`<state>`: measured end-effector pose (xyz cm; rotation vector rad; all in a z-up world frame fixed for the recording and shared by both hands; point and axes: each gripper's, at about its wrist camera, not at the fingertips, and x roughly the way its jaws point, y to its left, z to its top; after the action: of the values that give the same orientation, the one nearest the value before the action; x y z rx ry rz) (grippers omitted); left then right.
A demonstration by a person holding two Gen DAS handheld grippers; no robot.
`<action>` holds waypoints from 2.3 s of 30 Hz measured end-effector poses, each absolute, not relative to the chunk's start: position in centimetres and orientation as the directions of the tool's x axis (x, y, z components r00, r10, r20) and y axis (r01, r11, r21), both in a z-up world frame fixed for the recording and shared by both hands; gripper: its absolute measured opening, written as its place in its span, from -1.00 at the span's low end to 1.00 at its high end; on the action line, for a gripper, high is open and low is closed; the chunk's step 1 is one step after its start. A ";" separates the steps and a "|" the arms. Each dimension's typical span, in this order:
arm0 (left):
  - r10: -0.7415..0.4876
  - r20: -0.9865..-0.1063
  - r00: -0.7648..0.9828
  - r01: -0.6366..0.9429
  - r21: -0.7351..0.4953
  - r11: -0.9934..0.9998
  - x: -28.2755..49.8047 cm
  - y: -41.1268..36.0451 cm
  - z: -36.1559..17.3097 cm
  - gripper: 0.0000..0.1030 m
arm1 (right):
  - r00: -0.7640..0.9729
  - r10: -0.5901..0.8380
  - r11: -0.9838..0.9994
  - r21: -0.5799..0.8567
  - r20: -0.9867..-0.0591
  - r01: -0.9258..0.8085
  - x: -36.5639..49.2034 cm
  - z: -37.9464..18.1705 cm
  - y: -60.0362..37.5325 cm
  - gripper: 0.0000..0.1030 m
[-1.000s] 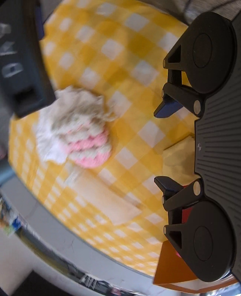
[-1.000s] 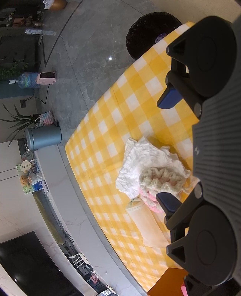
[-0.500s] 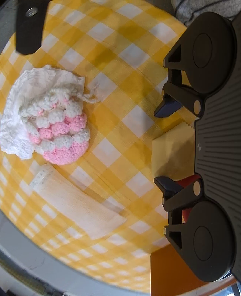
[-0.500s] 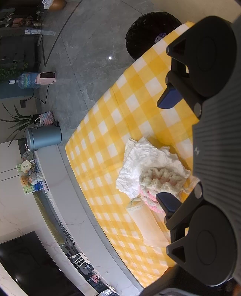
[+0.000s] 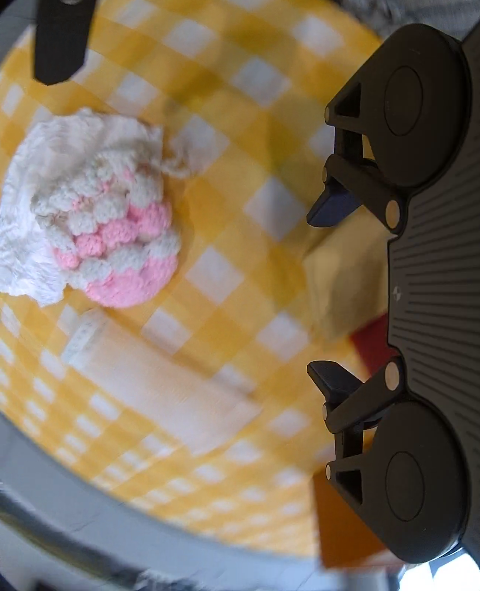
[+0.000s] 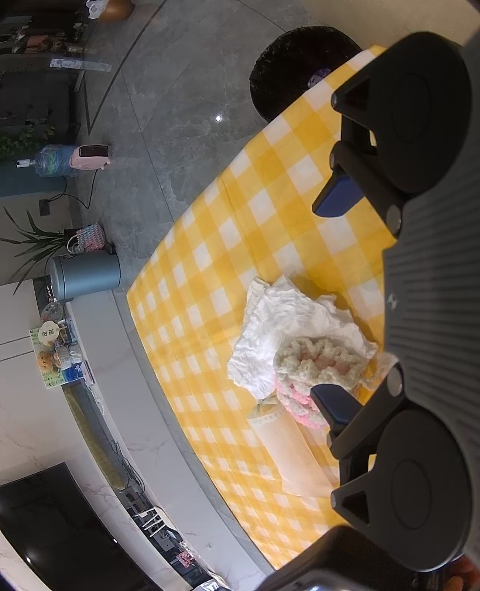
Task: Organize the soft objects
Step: 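Grasp the tan cloth beside the red lid with the left gripper, then grasp the pink-and-white crochet ball with the right gripper, then carry the tan cloth and crochet ball over the white box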
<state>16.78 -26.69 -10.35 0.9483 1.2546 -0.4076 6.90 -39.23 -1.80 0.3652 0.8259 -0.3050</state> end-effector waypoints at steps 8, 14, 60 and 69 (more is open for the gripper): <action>0.201 -0.979 0.044 0.656 0.180 0.733 21.9 -24.7 -11.3 0.92 | 0.619 -0.125 0.891 0.187 -0.775 0.414 6.9 -2.2 -39.5 0.85; 0.170 -0.975 -0.139 0.649 0.040 0.759 25.0 -23.4 -12.9 0.84 | 0.617 -0.125 0.893 0.183 -0.777 0.411 7.0 -2.2 -39.4 0.85; -0.197 -0.789 0.582 0.459 0.119 0.880 13.6 -15.5 5.1 -0.71 | 0.634 0.019 0.922 0.259 -0.773 0.289 13.1 -5.8 -36.1 -0.41; -0.254 -0.777 0.576 0.463 0.053 0.885 12.5 -14.6 4.3 -0.71 | 0.663 0.078 0.974 0.200 -0.745 0.110 9.8 -1.1 -33.8 -0.84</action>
<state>12.53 -14.58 4.28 0.2629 0.8602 -0.4252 9.81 -33.84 -1.08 0.2366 0.8481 -0.0184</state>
